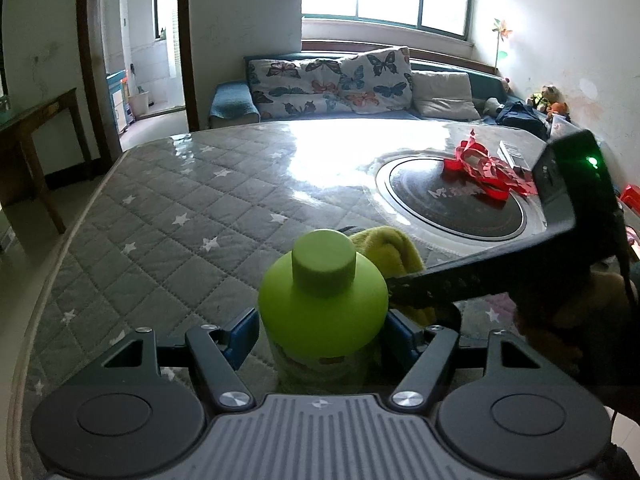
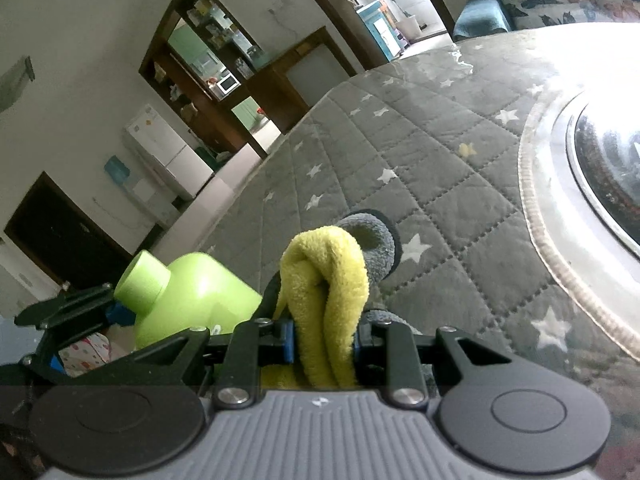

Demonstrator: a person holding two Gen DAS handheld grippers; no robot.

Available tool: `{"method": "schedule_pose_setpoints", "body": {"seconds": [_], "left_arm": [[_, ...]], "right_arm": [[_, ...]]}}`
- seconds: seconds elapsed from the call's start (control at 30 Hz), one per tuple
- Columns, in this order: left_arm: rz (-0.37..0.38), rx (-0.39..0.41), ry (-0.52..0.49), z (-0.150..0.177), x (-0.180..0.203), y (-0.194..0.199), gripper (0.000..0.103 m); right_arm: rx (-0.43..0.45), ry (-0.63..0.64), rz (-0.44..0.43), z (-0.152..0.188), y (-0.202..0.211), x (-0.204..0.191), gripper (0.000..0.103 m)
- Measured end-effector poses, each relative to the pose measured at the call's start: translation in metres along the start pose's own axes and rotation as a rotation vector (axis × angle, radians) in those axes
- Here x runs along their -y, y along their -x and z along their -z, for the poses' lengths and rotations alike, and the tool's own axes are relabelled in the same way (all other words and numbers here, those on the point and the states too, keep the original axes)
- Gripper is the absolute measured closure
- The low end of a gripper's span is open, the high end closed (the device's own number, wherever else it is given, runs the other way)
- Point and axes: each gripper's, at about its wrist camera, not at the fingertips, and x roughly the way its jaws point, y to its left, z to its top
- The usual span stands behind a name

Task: Clean container
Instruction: 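Keep wiping the bottle with the right tool while the left tool holds it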

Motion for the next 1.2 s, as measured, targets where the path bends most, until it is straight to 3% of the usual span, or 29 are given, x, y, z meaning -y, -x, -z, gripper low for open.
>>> {"method": "schedule_pose_setpoints", "body": {"seconds": [0.33,0.53,0.83,1.2], "left_arm": [[-0.022,-0.009,0.070,0.001,-0.004,0.005,0.032],[-0.021,-0.007,0.038,0.002,-0.004,0.005,0.032],[-0.011,-0.003,0.020,0.004,-0.003,0.005,0.032],[-0.008,0.001,0.013,0.006,-0.004,0.007,0.032]], "right_arm": [[-0.002,0.029,0.020,0.022,0.018,-0.015,0.078],[0.011,0.031,-0.010,0.032,0.031,-0.024,0.078],[0.115,0.074,-0.065,0.010,0.060,-0.039,0.078],[0.112,0.133,-0.062,-0.014,0.041,-0.057,0.078]]}}
